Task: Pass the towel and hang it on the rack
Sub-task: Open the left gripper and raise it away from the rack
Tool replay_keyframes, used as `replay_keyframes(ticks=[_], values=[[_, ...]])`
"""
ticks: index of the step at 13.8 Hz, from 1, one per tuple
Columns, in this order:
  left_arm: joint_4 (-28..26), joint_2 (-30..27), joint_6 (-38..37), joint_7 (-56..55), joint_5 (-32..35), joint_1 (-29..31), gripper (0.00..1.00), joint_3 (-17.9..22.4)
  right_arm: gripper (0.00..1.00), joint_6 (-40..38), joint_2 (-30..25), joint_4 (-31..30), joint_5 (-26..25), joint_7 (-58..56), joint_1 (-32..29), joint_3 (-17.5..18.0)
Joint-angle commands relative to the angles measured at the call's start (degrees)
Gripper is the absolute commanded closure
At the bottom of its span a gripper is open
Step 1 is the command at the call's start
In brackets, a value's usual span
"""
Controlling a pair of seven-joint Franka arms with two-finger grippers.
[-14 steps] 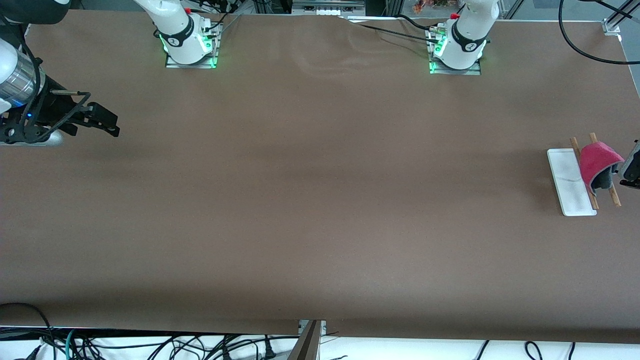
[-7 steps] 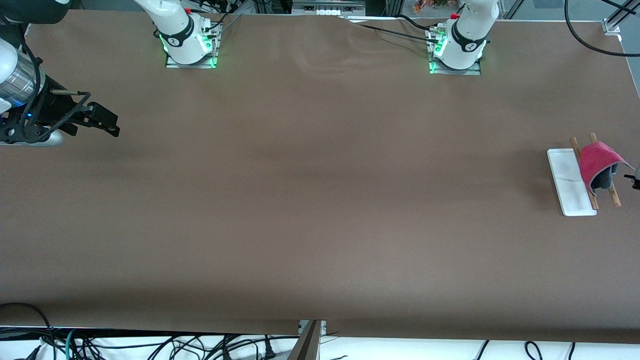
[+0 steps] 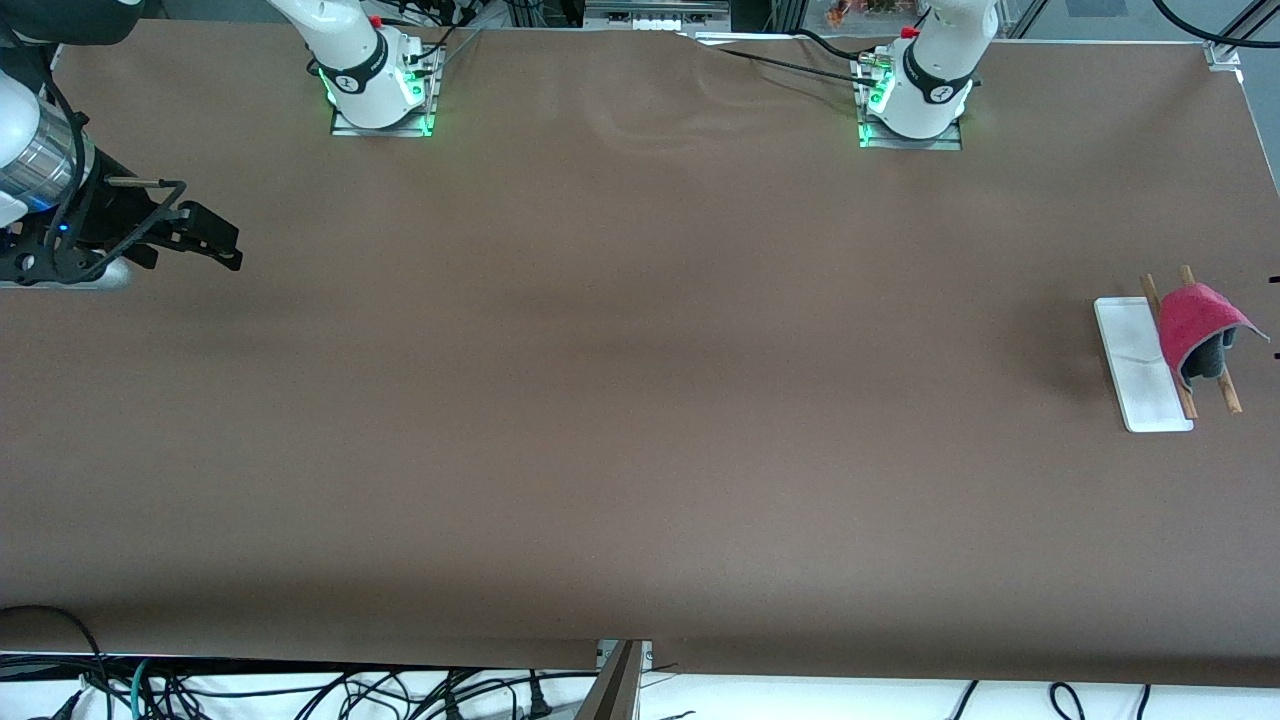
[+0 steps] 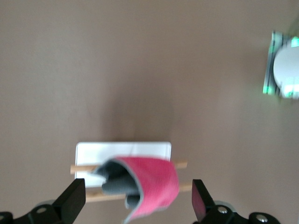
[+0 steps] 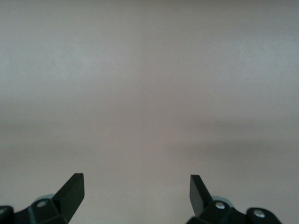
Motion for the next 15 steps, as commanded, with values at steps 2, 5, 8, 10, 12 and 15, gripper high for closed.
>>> replay_keyframes(ticks=[2,5,8,10,12,15], values=[[0.3,-2.4,-2.0,-20.1,-0.7,-1.1,0.0,-7.5,0.0,-1.2,-0.8,0.3,-0.3,-0.3,0.1,0.1],[-2.9,-7.2,-1.3,-40.0,-3.8,-4.8,0.0,-8.7,0.0,-1.8,-0.8,0.3,-0.3,-0.1,0.2,0.1],[-7.8,-13.9,-0.8,-60.8,-3.6,-11.7,0.0,-7.8,0.0,-1.8,-0.8,0.3,-0.3,-0.3,0.3,0.1],[-14.3,-19.3,2.2,-73.3,-4.3,-18.7,0.0,-3.2,0.0,-1.9,-0.7,0.3,-0.2,0.3,0.3,0.1],[-22.6,-25.4,6.9,-84.4,-7.0,-21.0,0.0,-2.0,0.0,-1.8,-0.5,0.4,-0.1,-0.5,0.3,0.1],[-29.3,-31.4,14.5,-97.8,-6.4,-25.9,0.0,3.3,0.0,-1.8,-0.5,0.4,-0.1,-0.6,0.4,0.3]])
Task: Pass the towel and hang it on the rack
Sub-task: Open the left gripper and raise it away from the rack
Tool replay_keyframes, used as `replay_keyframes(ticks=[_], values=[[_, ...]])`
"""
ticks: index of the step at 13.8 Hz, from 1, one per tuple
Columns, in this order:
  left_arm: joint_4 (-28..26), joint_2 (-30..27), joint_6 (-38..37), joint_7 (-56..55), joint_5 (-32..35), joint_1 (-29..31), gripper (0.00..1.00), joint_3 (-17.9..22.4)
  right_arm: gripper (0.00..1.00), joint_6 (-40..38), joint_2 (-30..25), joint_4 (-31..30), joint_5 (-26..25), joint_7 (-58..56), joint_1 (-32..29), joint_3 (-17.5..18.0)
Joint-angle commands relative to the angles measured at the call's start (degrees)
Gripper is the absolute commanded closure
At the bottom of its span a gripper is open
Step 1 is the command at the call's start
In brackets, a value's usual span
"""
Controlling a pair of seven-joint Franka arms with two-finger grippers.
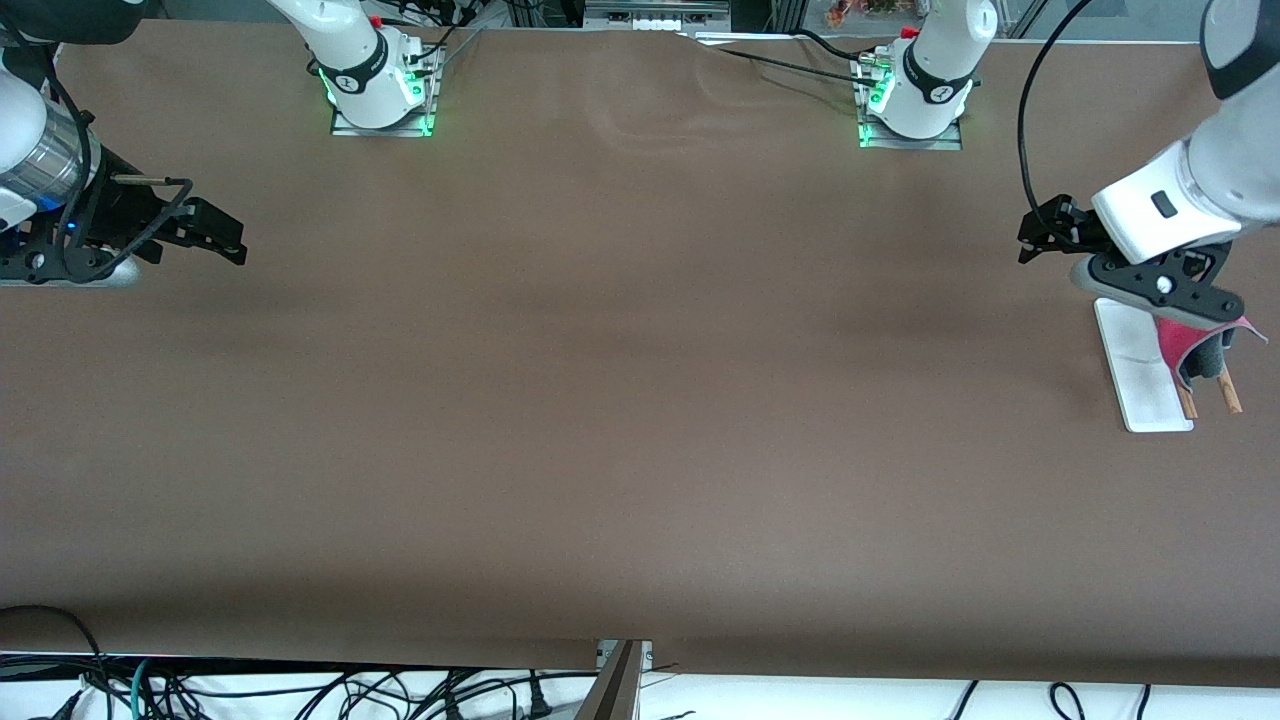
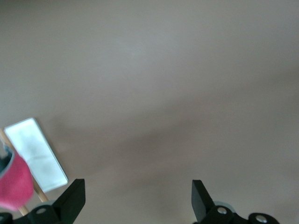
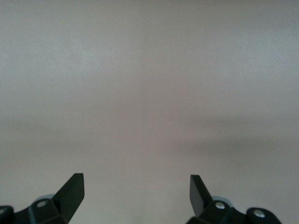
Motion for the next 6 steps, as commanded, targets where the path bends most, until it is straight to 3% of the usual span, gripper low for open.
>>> replay_keyframes(ticks=[1,6], values=[[-8.2,-6.9,5.2,-6.6,-1.8,-4.1,0.0,6.8,0.0,-0.8,-0.5,0.4,-0.1,-0.5,0.2,0.9],[-8.2,-6.8,5.2,-6.4,-2.7,-4.6,0.0,7.7,0.0,-0.8,-0.5,1.1,0.2,0.1,0.2,1.5]])
